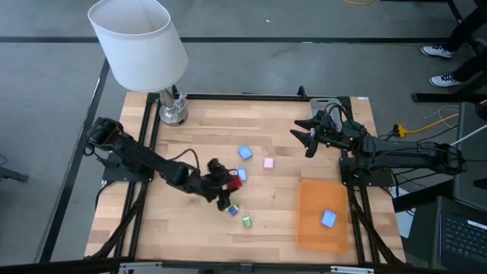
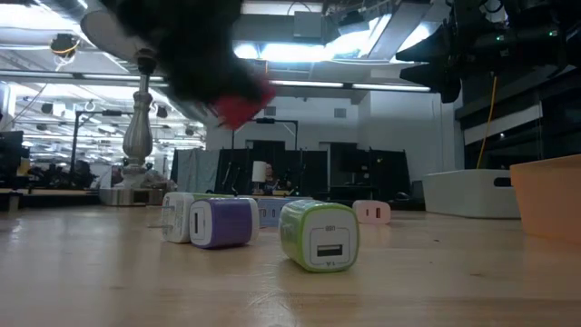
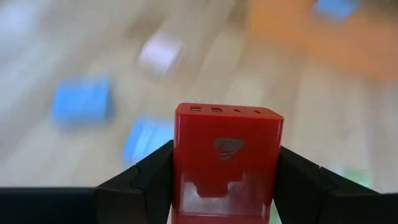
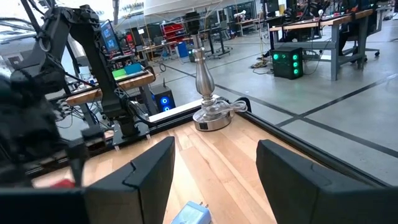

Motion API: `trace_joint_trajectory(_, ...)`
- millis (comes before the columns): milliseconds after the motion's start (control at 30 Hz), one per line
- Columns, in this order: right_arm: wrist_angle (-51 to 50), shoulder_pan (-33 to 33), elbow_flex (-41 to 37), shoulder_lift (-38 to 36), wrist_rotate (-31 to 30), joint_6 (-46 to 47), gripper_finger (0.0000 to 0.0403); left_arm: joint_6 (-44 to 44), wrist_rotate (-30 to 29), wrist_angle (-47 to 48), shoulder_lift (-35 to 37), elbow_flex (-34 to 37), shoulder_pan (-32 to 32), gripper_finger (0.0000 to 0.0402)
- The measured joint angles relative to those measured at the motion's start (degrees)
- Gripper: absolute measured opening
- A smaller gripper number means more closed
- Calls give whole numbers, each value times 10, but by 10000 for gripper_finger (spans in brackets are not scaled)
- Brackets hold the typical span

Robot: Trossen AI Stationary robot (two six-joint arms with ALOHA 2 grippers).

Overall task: Pick & Place Office items
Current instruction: Put the red charger adapter into the orange bin

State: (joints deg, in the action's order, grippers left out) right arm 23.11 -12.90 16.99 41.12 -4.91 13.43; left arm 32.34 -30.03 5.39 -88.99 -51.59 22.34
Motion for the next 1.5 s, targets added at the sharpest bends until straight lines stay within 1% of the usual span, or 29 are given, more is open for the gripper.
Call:
trace_joint_trajectory(100, 0, 0, 0, 0, 0, 0, 224, -109, 15, -136, -15, 0, -18, 208)
trace_joint_trajectory(167, 0, 0, 0, 0, 0, 1, 224, -163, 41, -222, -34, 0, -35, 208)
trace_joint_trajectory(267, 0, 0, 0, 0, 0, 7, 224, -236, 87, -377, -81, -1, -64, 208)
trace_joint_trajectory(367, 0, 0, 0, 0, 0, 7, 224, -269, 141, -510, -145, -2, -92, 208)
trace_joint_trajectory(467, 0, 0, 0, 0, 0, 7, 224, -276, 203, -573, -209, -34, -116, 208)
trace_joint_trajectory(667, 0, 0, 0, 0, 0, 7, 224, -300, 301, -562, -316, -170, -137, 208)
trace_joint_trajectory(733, 0, 0, 0, 0, 2, 7, 224, -309, 333, -543, -337, -216, -140, 208)
trace_joint_trajectory(833, 0, 0, 0, 0, 11, 7, 224, -319, 363, -517, -364, -276, -147, 208)
trace_joint_trajectory(1000, 0, 0, 0, 0, 13, 3, 224, -323, 418, -511, -396, -344, -158, 208)
trace_joint_trajectory(1233, 0, 0, 0, 0, 13, 2, 224, -316, 456, -492, -442, -412, -175, 208)
trace_joint_trajectory(1300, 0, 0, 0, 0, 13, 2, 224, -316, 460, -499, -454, -434, -176, 208)
trace_joint_trajectory(1433, 0, 0, 0, 0, 13, 2, 224, -308, 488, -493, -482, -470, -174, 208)
trace_joint_trajectory(1500, 0, 0, 0, 0, 13, 2, 224, -305, 489, -490, -496, -491, -171, 208)
